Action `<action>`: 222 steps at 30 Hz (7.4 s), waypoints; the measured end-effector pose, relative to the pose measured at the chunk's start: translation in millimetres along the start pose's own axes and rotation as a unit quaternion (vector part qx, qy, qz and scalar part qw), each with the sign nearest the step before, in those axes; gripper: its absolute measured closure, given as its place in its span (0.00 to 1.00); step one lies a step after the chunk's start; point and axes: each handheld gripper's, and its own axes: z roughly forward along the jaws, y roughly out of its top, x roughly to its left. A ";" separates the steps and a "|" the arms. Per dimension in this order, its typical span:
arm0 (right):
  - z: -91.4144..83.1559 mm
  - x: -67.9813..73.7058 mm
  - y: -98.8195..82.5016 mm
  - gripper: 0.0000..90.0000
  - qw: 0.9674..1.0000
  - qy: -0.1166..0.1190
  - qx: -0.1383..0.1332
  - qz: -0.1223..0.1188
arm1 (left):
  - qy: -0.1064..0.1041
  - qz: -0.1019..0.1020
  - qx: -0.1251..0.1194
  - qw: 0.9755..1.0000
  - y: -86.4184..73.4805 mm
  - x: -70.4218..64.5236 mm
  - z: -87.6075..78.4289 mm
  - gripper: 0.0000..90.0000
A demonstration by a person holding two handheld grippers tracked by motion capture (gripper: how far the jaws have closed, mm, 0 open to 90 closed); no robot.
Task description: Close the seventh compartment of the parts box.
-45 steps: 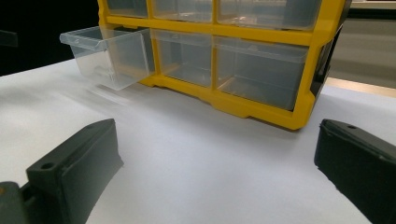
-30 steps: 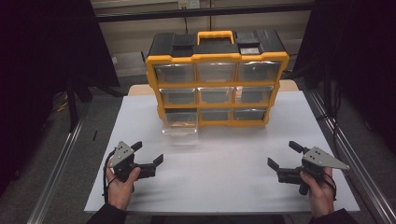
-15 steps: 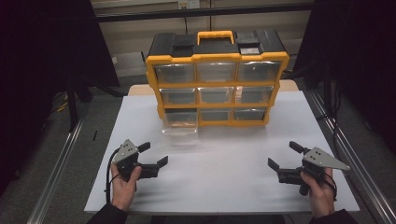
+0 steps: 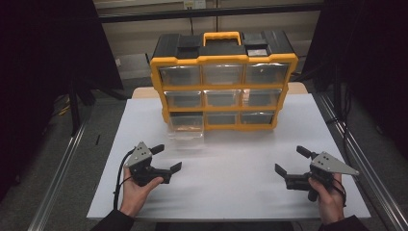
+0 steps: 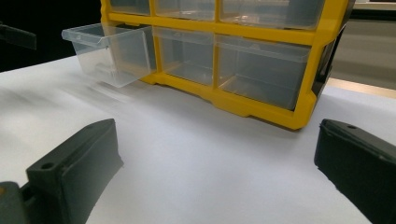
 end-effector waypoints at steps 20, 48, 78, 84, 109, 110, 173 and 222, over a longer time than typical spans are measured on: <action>1.1 0.5 -0.1 0.00 1.000 0.001 0.002 -0.001 | -0.042 0.021 0.004 0.999 14.4 -10.4 23.2 0.17; 3.2 2.4 -0.4 0.00 1.000 0.010 0.007 -0.006 | -0.092 0.023 0.022 0.995 26.8 -17.8 60.5 0.61; 1.9 1.8 -0.4 0.00 1.000 0.006 0.003 -0.002 | -0.062 0.001 0.038 0.997 15.3 1.5 50.1 1.00; 2.0 1.5 -0.4 0.00 1.000 0.006 0.005 -0.002 | -0.044 -0.005 0.037 0.998 13.7 8.4 52.6 1.00; 1.5 1.2 -0.6 0.00 1.000 0.007 0.006 -0.003 | -0.006 0.005 0.040 0.999 9.2 18.0 60.8 1.00; 1.6 1.3 -0.6 0.00 1.000 0.007 0.006 -0.003 | -0.003 0.001 0.037 0.999 9.2 17.9 61.2 1.00; 1.7 1.0 -0.7 0.00 1.000 0.007 0.006 -0.005 | 0.033 0.010 0.021 0.999 9.3 33.7 68.3 1.00; 1.8 0.6 -0.9 0.00 1.000 0.006 0.007 -0.005 | 0.070 0.005 0.010 0.997 16.3 45.6 71.7 1.00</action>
